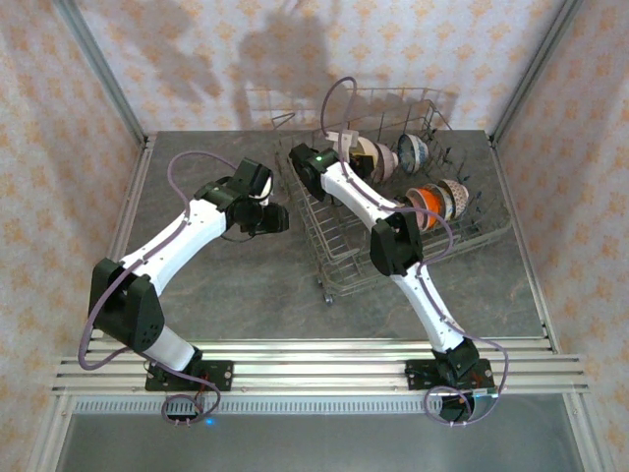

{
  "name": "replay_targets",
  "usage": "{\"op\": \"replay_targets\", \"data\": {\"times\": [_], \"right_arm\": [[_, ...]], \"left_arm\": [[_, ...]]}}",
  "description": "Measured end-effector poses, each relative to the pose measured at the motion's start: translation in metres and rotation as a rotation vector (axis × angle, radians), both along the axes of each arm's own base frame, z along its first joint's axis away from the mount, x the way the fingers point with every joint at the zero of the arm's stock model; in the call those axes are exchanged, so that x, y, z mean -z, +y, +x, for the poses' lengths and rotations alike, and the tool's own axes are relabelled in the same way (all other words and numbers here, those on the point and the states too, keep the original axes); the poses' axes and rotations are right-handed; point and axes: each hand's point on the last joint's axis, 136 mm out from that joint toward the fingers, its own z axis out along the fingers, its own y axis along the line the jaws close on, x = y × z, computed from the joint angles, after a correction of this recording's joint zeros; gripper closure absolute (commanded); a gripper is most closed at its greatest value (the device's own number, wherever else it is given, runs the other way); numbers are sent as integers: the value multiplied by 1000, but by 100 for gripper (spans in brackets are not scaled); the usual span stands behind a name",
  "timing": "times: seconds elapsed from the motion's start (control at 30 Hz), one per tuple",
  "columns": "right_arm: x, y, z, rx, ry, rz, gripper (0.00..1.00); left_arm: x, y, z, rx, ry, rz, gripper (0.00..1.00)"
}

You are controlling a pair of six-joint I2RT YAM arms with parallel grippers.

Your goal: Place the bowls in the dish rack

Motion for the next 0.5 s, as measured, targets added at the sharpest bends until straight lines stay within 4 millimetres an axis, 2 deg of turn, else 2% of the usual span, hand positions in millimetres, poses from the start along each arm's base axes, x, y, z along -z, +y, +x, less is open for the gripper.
{"op": "replay_targets", "data": {"times": [0.17,0.43,0.5], "right_arm": [[9,3,0,-8,21,49,54],[22,8,1,-31,82,112,36],[23,11,1,-46,107,134,28]], "left_arm": [[-1,1,0,-2,0,4,56],[-22,-3,11,-4,-49,-13,55],[-25,-2,13,-6,-59,-3,52]]}}
